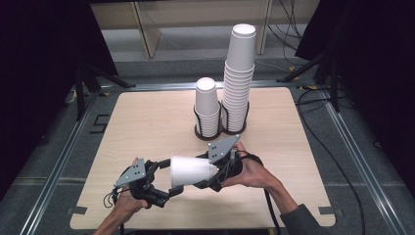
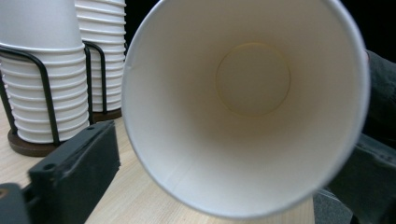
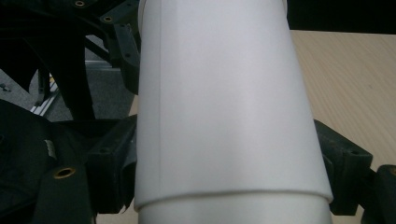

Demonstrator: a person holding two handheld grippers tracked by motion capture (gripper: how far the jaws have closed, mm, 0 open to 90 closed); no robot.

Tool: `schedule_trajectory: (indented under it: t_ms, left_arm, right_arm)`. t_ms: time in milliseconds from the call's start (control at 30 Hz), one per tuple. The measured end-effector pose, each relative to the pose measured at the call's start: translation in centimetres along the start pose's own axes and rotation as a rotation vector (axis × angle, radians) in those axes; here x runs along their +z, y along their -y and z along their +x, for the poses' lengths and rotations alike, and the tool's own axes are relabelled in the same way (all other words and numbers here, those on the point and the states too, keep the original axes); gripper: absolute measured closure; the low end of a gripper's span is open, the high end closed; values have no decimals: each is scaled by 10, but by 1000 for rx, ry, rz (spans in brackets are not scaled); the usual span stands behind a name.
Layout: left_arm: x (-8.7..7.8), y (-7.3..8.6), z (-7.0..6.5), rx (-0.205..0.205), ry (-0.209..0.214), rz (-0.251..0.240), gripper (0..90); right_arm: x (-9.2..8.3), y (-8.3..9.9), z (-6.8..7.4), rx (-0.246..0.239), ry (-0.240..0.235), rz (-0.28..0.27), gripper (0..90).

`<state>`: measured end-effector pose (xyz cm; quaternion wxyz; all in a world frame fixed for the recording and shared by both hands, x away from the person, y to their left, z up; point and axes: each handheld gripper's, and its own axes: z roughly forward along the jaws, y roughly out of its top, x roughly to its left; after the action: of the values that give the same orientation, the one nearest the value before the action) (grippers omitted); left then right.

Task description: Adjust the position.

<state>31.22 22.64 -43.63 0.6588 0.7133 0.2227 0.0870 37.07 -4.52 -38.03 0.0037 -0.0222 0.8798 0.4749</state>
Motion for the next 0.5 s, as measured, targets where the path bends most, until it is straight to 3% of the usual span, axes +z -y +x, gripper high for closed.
schedule_trajectory:
  t_ms: [300,500]
  left_arm:
    - [3,0,-3,-2,25,-21,11]
    - [0,-1,-1,-28,42,-59,36]
  right_arm:
    - [10,3,1,24,-55,-6,224]
    - [11,4,0,16,-54,-15,224]
